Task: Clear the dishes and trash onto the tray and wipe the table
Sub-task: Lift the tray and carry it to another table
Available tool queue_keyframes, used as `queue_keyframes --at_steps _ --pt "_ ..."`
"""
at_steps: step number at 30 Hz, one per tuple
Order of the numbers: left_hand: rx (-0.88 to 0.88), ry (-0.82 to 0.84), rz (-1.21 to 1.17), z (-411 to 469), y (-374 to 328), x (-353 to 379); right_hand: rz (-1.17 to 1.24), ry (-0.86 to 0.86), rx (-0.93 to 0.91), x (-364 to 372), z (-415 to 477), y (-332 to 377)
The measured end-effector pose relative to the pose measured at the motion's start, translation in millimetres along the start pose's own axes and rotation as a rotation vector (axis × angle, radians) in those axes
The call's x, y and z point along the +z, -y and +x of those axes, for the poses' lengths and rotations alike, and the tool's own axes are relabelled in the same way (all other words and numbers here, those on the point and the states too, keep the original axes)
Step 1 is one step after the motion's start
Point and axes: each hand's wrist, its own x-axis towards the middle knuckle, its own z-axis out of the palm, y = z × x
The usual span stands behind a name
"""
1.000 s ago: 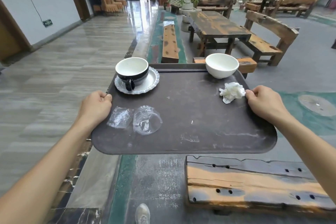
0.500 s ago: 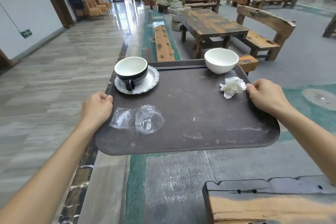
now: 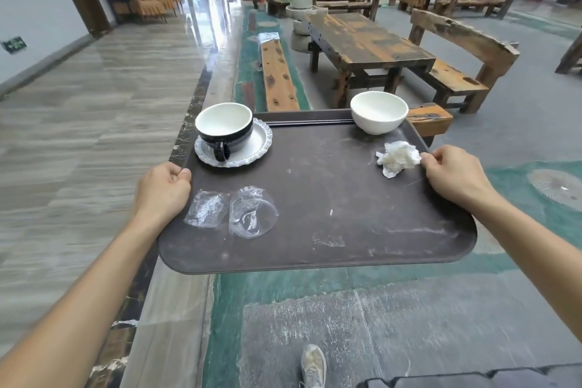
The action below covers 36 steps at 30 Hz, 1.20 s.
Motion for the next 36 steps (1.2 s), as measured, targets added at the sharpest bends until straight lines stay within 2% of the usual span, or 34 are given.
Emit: queue_keyframes --at_steps 16,36 --pt "-0.036 -0.023 0.024 224 -64 111 0.021 -0.001 -0.018 68 259 19" --pt "0.057 0.053 -0.003 551 -75 213 -0.039 -0.035 0.082 176 520 99"
